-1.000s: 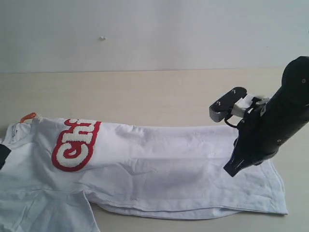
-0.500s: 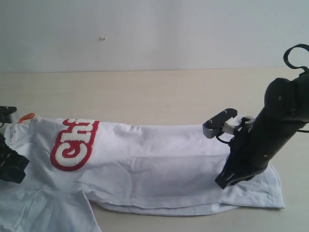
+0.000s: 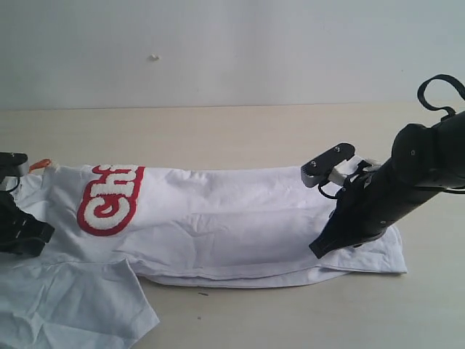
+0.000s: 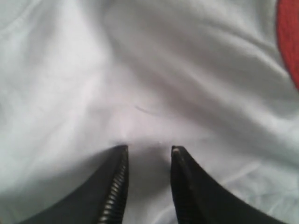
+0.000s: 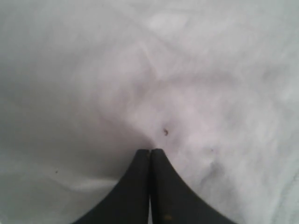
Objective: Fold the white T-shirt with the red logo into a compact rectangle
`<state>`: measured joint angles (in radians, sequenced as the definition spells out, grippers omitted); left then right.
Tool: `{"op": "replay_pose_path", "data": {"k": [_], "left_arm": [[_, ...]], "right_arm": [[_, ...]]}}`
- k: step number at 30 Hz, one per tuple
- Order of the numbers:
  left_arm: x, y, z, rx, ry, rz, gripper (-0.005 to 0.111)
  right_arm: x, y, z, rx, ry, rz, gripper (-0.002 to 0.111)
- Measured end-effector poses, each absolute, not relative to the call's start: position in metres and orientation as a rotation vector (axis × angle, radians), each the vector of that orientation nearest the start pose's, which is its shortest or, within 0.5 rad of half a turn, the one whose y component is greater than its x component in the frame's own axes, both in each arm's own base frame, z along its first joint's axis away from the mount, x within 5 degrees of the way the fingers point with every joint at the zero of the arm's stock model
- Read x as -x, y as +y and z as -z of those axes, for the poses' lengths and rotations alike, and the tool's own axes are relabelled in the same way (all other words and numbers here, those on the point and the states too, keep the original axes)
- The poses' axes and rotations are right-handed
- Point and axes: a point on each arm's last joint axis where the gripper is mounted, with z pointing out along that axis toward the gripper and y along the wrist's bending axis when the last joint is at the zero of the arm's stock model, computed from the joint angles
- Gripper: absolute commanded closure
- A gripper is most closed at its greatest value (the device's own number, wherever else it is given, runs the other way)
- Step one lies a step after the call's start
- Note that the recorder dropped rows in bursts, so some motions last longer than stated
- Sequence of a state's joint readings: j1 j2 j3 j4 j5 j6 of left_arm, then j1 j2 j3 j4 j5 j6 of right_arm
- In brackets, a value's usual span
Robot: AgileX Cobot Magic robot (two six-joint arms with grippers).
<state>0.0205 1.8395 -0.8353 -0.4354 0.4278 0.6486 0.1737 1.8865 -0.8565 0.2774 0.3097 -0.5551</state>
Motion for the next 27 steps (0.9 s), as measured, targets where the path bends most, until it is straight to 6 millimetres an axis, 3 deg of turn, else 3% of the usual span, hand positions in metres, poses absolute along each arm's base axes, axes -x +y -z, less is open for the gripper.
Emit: {"op": "replay_pose_path", "data": {"k": [5, 10, 17, 27], "left_arm": [[-0.306, -0.011, -0.137, -0.312, 2.766, 0.223, 0.047], [-0.289, -0.018, -0.163, -0.211, 2.835, 0.363, 0.046], [-0.236, -0.015, -0.154, -0.041, 3.137, 0.384, 0.046], [-0.194, -0.011, -0.151, 0.229, 3.025, 0.413, 0.046]], "right_arm": [[-0.311, 0.062, -0.108, 0.680, 2.722, -0.087, 0.108], [-0.306, 0.063, -0.117, 0.699, 2.737, -0.104, 0.108], [-0.302, 0.064, -0.132, 0.662, 2.731, -0.141, 0.108], [-0.300, 0.067, -0.144, 0.618, 2.706, -0.203, 0.108]]}}
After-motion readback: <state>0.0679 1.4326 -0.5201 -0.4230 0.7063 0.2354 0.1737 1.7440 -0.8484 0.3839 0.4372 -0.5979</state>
